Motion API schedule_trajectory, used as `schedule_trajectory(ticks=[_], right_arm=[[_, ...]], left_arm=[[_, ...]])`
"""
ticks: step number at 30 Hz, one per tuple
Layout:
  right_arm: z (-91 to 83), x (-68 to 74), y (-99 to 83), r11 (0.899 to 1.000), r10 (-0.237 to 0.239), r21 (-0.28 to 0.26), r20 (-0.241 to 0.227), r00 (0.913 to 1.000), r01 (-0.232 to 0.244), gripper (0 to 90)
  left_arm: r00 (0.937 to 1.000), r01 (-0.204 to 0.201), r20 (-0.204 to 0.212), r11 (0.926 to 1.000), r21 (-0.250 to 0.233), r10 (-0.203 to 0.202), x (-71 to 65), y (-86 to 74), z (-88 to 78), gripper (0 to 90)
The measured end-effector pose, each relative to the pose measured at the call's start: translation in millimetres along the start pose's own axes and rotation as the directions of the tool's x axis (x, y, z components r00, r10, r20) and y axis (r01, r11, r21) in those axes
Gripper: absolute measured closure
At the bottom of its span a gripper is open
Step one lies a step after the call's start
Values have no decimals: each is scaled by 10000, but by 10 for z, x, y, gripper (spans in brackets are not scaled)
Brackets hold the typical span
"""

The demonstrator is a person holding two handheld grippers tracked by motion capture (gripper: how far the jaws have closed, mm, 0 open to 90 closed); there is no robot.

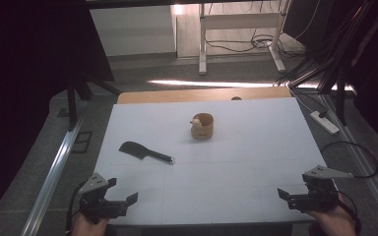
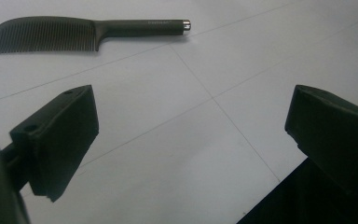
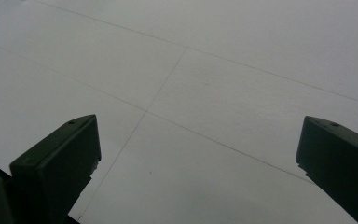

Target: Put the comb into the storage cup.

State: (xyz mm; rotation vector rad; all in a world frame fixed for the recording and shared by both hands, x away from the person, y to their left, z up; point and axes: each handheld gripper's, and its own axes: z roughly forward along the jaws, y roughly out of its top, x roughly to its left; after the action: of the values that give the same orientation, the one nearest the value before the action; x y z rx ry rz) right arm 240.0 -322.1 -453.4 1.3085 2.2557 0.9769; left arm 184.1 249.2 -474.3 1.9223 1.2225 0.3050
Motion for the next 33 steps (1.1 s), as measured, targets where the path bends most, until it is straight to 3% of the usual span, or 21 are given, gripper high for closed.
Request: schedule_trajectory(ticks=[13, 23, 33], right_arm=[[0, 5, 1, 10000, -67, 6, -4, 10000, 67, 2], [4, 4, 4, 10000, -35, 4, 30, 10000, 35, 1], [3, 6, 3, 10000, -76, -49, -7, 10000, 76, 1]], left_arm=[[9999, -18, 104, 9997, 244, 16, 3, 21, 21, 26], [9979, -451, 498, 9961, 761, 413, 15, 101, 122, 0], [9953, -418, 902, 9961, 776, 348, 39, 158, 179, 0]])
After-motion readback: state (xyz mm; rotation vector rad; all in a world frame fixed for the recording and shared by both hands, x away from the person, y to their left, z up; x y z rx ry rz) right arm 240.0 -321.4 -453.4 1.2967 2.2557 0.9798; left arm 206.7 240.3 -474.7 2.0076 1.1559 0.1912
